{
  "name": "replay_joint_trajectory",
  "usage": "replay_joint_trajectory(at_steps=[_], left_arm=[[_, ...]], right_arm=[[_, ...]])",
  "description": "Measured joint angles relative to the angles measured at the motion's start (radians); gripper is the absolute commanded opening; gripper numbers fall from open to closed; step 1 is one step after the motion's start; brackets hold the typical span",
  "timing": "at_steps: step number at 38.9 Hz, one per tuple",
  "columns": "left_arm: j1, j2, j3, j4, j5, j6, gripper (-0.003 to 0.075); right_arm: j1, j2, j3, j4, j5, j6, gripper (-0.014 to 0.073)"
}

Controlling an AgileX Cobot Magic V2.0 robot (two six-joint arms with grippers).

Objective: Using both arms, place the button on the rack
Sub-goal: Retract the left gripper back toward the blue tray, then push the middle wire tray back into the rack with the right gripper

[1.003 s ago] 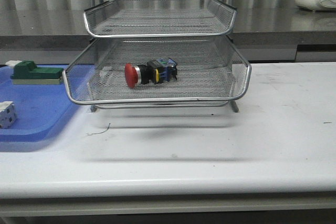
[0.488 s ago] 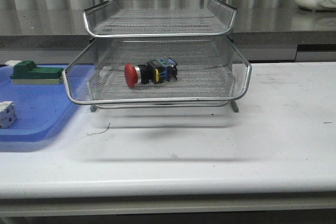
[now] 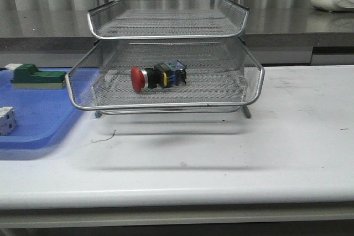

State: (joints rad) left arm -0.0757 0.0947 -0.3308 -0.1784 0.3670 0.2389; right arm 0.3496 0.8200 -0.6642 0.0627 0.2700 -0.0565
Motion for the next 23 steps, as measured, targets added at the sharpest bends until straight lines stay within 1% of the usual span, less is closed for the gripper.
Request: replay_joint_trajectory(at_steps=[3, 12, 15, 19, 23], left_arm=[[0.000, 0.000, 0.000, 0.000, 0.000, 0.000, -0.0019], [0.000, 0.000, 0.000, 0.000, 0.000, 0.000, -0.0019], [0.000, 0.000, 0.000, 0.000, 0.000, 0.000, -0.0019], [0.000, 0.000, 0.000, 0.000, -0.001, 0.000, -0.0019], [0.000, 0.000, 0.000, 0.000, -0.001, 0.000, -0.0019]], right_arm=[[0.065, 0.083, -0.024, 0.000, 0.016, 0.000, -0.0062], [0.314, 0.309, -0.084, 0.000, 0.016, 0.000, -0.0062], [0.382, 0.391, -0.110, 0.000, 0.016, 0.000, -0.0062], [0.452, 0.503, -0.150, 0.000, 0.016, 0.000, -0.0062], [0.483, 0.599, -0.192, 0.005, 0.016, 0.000, -0.0062]])
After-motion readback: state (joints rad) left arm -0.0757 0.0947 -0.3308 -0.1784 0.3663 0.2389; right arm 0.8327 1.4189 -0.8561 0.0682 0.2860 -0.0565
